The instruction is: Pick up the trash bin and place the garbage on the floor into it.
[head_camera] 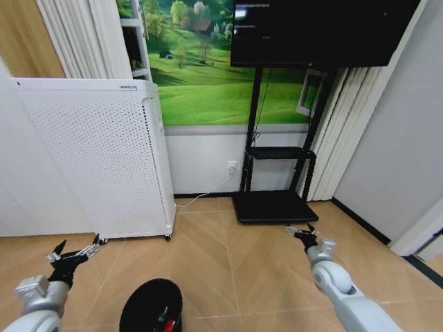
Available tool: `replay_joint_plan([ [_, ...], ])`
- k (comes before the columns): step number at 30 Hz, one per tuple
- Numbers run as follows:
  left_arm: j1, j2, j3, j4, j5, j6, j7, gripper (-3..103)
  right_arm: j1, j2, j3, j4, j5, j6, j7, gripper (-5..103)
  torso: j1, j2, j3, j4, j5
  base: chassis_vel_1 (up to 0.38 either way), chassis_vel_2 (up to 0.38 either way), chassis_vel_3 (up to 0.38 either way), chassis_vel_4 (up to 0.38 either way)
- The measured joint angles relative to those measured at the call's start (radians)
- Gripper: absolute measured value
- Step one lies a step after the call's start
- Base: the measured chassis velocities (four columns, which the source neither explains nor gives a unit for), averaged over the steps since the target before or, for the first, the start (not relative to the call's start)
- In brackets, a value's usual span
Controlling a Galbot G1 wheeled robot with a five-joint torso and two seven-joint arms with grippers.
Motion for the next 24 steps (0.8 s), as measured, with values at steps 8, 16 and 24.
replay_joint_plan([
  [8,-0.099,0.011,0.068,0.057,0.029,0.003,-0.025,100,0.0,0.0,0.0,0.0,0.0,0.0,0.0,100,0.0,0.0,0.0,0.0,0.0003,0.0,0.0,0.0,0.0],
  [16,-0.216,0.034,0.139,0.119,0.035,0.005,-0.042,100,0.0,0.0,0.0,0.0,0.0,0.0,0.0,100,0.0,0.0,0.0,-0.0003,0.0003,0.0,0.0,0.0,0.0],
  [24,-0.264,0.012,0.195,0.151,0.063,0.005,-0.043,100,0.0,0.0,0.0,0.0,0.0,0.0,0.0,100,0.0,0.0,0.0,-0.0001,0.0003,0.0,0.0,0.0,0.0],
])
